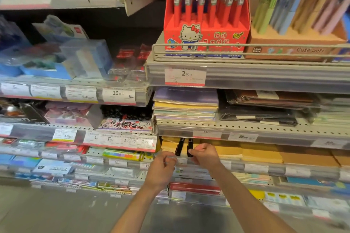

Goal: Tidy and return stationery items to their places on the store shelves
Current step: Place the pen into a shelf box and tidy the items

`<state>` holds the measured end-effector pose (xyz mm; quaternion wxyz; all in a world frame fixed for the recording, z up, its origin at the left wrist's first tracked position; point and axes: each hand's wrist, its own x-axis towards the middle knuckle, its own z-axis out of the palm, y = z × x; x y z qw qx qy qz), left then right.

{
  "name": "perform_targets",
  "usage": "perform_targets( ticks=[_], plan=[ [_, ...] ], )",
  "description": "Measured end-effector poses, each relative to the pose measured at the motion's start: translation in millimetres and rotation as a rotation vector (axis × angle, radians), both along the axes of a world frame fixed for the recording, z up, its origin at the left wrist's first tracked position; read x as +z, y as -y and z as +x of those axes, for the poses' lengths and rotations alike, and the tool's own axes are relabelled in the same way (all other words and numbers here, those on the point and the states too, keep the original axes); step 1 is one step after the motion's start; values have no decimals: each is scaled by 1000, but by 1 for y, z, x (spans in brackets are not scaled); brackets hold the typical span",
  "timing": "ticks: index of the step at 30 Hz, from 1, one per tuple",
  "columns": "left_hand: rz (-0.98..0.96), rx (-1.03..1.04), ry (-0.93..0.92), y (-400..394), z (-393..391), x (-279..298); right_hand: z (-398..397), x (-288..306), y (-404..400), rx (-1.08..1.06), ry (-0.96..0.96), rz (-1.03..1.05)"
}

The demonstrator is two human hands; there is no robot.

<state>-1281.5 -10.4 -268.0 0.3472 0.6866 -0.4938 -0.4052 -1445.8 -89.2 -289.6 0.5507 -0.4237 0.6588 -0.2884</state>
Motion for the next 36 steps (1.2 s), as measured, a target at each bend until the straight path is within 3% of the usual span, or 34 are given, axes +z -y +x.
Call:
perform_targets(
  ticks=[8,14,18,24,30,36],
  plan=[
    [-10,-49,-80,11,-21,16,-30,21,-26,-20,133,28],
    [58,-72,-85,30,-54,29,-73,31,-49,148,211,-20],
    [105,-93,-115,35,-78,32,-102,33,-61,252,190,0],
    [137,-26,-304,33,-97,26,-131,35,-69,385,108,36],
    [122,21,-468,15,-82,37,-137,34,-57,350,169,-1],
    [56,50,-402,-8,-26,57,-102,48,-38,411,210,-36]
  ],
)
